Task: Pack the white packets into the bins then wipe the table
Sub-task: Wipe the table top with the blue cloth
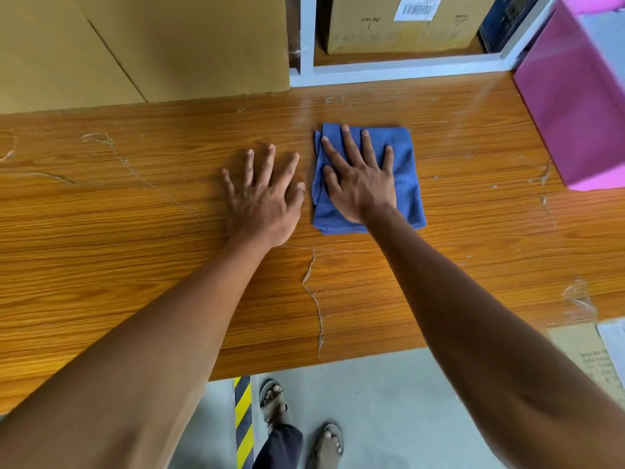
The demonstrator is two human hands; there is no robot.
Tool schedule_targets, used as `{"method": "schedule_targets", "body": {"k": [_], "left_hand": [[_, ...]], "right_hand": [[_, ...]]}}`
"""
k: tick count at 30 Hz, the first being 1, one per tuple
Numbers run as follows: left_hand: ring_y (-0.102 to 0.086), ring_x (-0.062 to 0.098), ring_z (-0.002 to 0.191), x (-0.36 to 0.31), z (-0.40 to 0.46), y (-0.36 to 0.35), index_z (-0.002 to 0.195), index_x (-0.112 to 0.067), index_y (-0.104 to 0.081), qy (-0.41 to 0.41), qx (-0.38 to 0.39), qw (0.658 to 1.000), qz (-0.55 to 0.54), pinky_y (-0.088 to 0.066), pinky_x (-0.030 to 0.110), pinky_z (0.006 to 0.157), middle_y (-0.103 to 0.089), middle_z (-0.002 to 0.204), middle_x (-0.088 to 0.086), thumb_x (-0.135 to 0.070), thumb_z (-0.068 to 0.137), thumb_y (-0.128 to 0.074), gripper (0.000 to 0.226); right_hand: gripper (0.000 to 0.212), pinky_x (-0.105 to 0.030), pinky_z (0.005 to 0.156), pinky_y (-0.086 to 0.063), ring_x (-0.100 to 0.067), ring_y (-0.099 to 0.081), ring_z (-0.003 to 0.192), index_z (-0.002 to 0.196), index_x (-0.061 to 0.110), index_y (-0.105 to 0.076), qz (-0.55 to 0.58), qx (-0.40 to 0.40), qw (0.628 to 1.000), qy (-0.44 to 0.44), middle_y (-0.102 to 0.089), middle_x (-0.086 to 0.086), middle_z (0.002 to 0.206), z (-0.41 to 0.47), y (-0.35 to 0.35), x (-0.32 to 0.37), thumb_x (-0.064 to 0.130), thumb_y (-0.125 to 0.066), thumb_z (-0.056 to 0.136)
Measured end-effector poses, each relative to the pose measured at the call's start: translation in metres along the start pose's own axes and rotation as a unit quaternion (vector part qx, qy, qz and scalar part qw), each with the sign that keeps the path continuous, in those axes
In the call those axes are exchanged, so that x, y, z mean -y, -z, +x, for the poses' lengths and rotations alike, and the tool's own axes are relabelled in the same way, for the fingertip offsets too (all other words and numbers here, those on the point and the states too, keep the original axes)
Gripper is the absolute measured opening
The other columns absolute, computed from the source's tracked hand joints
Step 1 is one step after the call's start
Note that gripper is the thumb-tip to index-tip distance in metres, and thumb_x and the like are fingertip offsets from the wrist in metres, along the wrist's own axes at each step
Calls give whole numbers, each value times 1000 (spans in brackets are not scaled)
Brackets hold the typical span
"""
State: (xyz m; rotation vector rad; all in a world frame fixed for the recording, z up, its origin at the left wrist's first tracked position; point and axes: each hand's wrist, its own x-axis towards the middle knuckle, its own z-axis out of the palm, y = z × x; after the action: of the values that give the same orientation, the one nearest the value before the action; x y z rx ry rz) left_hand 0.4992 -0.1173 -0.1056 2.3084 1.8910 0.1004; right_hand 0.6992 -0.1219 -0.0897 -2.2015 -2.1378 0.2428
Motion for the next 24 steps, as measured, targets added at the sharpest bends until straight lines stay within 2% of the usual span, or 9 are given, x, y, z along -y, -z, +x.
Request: {"method": "schedule_targets", "body": {"k": [6,14,18,24], "left_hand": [[10,28,163,-1,0,2,164,-55,0,5,3,1000,6,5,70,125,8,177,-9,-73,103,-3,63],[11,29,163,-2,0,1,164,-54,2,-4,2,1000,0,6,71,124,10,177,-8,-70,105,-5,62],[14,28,163,-1,5,4,163,-54,5,-8,23,1000,9,7,72,123,15,176,-9,-70,104,-1,62],[18,27,162,0,56,10,162,-55,9,9,38,999,19,7,71,124,18,175,-11,-73,102,-1,63]], "right_hand": [[60,-68,125,-2,-30,0,163,167,42,-10,0,-17,1000,-6,-3,4,177,-93,-12,10,57,-18,109],[64,-72,123,1,-31,6,162,166,45,-2,-6,-2,1000,-22,4,6,177,23,-1,-2,61,-9,105],[64,-72,122,3,-33,7,162,166,46,2,-18,6,1000,-21,7,6,177,46,1,-1,61,-9,105],[63,-74,122,1,-35,1,162,166,44,-9,-8,-9,1000,4,1,3,177,69,6,0,62,-12,106]]}}
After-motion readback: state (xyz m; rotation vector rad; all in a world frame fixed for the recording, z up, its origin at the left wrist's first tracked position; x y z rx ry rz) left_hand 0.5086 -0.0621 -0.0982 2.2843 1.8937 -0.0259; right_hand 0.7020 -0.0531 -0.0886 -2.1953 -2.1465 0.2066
